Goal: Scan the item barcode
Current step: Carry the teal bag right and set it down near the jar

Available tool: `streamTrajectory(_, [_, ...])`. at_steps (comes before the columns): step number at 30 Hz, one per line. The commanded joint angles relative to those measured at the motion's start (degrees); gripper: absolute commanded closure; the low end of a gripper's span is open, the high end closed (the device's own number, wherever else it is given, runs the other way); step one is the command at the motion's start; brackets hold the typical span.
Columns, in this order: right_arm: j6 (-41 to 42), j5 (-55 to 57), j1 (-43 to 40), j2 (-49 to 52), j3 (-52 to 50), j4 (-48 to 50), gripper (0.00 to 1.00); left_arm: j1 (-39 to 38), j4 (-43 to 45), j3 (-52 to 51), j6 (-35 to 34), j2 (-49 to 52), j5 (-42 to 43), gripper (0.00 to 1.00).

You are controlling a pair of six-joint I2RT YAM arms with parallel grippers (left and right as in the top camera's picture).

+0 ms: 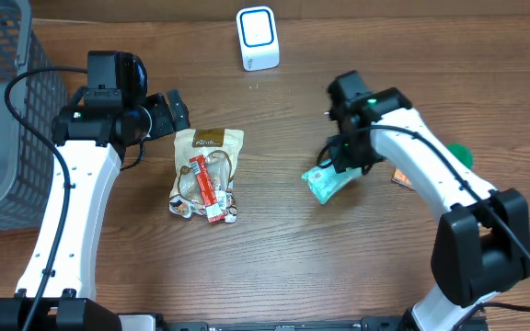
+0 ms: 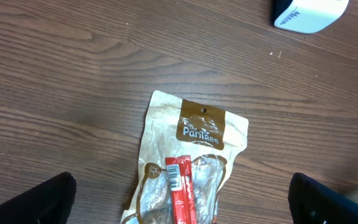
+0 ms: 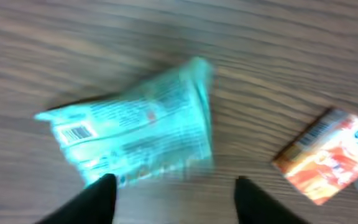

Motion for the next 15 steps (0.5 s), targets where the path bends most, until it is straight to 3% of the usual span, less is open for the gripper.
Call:
streamTrajectory(1, [5.40, 0.55, -2.71, 0.13, -0.90, 3.15, 0.26, 0.15, 0.11, 0.44, 1.53, -0.37, -0.13, 0.00])
streamTrajectory(9, [24.96, -14.08, -1.86, 0.13, -0.92, 12.26, 0.27, 0.15, 0.11, 0.44, 1.53, -0.37, -0.13, 0.00])
streamTrajectory(15, [35.12, -12.37, 4.07, 0.83, -3.23, 21.03, 0.46, 0.15, 0.11, 0.44, 1.53, -0.37, -0.13, 0.00])
